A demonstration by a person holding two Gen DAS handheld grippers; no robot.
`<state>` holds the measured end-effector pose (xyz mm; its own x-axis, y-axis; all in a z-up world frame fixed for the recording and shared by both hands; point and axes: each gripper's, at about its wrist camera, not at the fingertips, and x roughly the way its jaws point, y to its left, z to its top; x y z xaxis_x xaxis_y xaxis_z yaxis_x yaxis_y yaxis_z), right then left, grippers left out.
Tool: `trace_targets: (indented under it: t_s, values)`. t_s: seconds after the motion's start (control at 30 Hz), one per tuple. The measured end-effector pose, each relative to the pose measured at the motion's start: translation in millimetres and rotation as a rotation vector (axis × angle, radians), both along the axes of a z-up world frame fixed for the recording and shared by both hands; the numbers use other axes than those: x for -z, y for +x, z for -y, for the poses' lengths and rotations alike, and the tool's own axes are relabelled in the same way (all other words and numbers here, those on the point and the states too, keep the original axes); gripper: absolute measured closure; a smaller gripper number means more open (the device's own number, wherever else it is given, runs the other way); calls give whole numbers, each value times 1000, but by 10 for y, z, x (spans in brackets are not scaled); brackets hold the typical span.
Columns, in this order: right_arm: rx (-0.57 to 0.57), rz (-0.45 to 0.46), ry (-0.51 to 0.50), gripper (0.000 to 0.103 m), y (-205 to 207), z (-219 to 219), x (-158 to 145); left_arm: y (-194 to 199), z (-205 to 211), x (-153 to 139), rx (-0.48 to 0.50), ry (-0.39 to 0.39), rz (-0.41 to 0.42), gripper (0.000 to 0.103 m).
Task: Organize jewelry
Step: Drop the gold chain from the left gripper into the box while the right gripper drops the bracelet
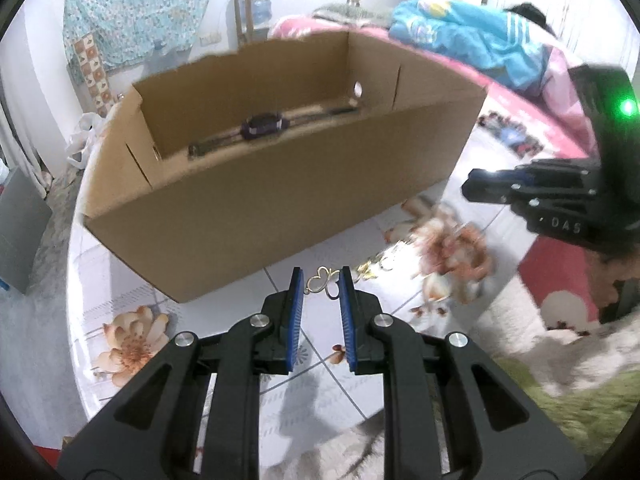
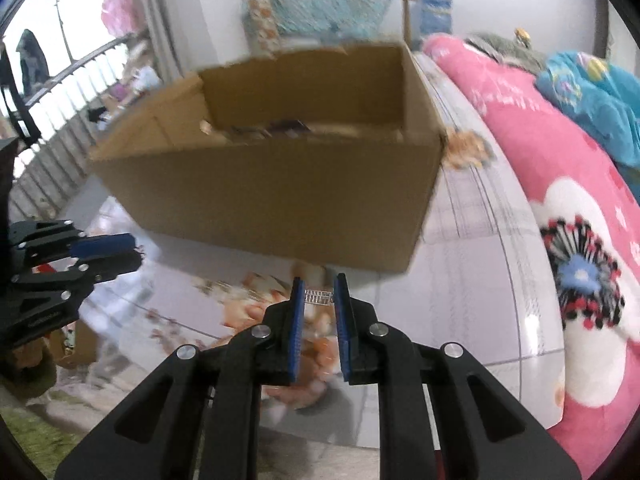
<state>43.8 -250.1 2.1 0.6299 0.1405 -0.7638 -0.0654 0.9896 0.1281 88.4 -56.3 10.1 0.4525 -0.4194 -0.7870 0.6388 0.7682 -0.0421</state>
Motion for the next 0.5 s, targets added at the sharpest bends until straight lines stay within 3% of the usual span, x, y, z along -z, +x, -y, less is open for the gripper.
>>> trace_targets:
  t_s: [0.3, 0.43, 0.5]
  values:
    - [-111, 233, 34, 88, 65, -114, -658, 165, -181, -780, 18, -244, 27, 86]
    - [-99, 233, 67, 88, 383, -61, -681, 432, 54, -820, 23, -225, 63, 86]
    - [-92, 220, 72, 88, 535, -39, -655, 622, 178, -769, 30, -216, 41, 86]
